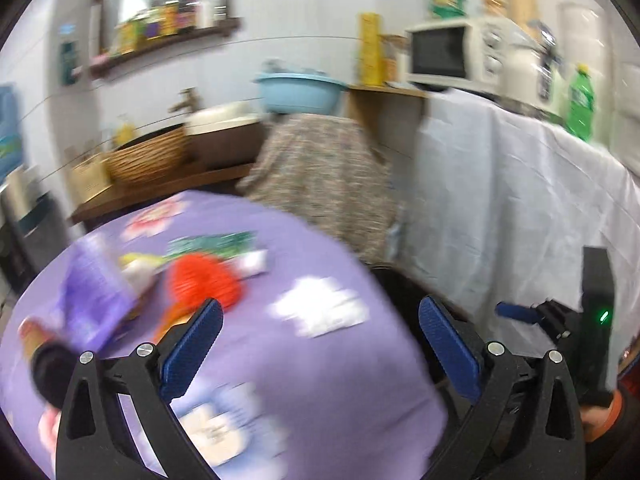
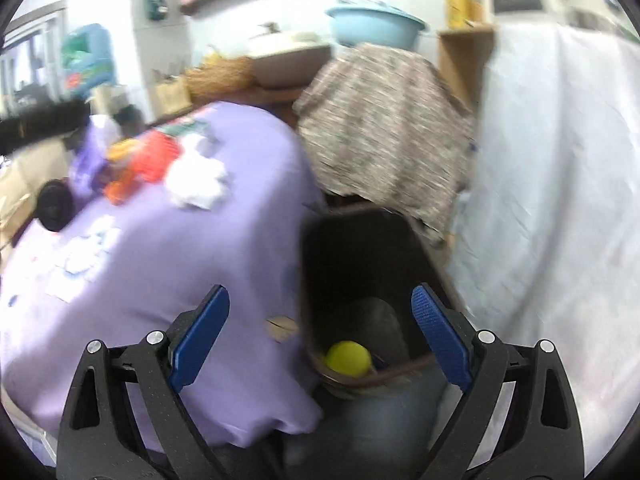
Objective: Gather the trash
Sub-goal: 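Grasp the red paper cup with the right gripper and lift it, then carry the red cup toward the bin while the left gripper reaches for the orange peel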
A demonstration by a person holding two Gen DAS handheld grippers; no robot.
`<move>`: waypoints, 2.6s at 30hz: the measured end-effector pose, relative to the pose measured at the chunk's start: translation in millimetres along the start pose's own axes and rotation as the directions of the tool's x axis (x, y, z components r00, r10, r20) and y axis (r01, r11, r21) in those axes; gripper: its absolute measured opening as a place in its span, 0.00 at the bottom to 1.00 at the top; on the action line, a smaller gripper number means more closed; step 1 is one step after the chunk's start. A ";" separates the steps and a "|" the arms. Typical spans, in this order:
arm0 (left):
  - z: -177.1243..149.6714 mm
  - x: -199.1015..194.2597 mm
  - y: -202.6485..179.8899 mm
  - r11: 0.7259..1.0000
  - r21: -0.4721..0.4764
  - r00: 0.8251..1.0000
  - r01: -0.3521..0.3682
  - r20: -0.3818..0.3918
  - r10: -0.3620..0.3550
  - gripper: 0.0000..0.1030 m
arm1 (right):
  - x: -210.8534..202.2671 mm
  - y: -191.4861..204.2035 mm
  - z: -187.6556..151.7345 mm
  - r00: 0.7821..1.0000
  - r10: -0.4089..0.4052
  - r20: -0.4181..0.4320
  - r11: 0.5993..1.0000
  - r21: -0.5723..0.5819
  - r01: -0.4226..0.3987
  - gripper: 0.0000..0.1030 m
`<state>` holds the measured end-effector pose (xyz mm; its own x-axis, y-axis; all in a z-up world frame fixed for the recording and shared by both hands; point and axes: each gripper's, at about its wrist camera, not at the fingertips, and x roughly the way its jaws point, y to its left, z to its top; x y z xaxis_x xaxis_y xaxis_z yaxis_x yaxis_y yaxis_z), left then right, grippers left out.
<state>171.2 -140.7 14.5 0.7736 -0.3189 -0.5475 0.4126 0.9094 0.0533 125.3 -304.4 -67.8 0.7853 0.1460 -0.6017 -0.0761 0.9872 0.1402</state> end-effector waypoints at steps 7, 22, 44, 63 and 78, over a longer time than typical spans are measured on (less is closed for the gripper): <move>-33.2 -34.3 90.5 0.975 -0.156 0.987 -0.158 -0.038 0.154 0.95 | 8.2 59.9 30.0 0.993 0.114 0.027 0.990 -0.091 -0.111 0.91; -111.0 -113.1 219.7 0.790 -0.355 0.864 -0.500 -0.140 0.485 0.95 | 32.8 229.5 93.8 0.908 0.406 -0.107 0.845 -0.334 -0.418 0.91; -169.5 -139.1 261.8 0.734 -0.443 0.852 -0.516 -0.171 0.495 0.95 | 243.9 532.9 145.8 0.833 -0.006 -0.553 0.645 -0.639 -0.420 0.91; -159.5 -128.3 246.3 0.780 -0.428 0.885 -0.457 -0.136 0.444 0.95 | 119.7 447.6 165.0 0.857 0.296 -0.421 0.636 -0.582 -0.506 0.67; -104.9 -69.8 206.3 0.886 -0.265 0.925 -0.379 -0.124 0.359 0.95 | 5.9 274.3 172.5 0.868 0.487 -0.095 0.769 -0.426 -0.477 0.67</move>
<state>151.9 97.1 -23.9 0.8043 0.0641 -0.5908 -0.0551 0.9979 0.0332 215.0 -43.8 102.7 0.5866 0.6134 -0.5287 -0.6951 0.7164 0.0600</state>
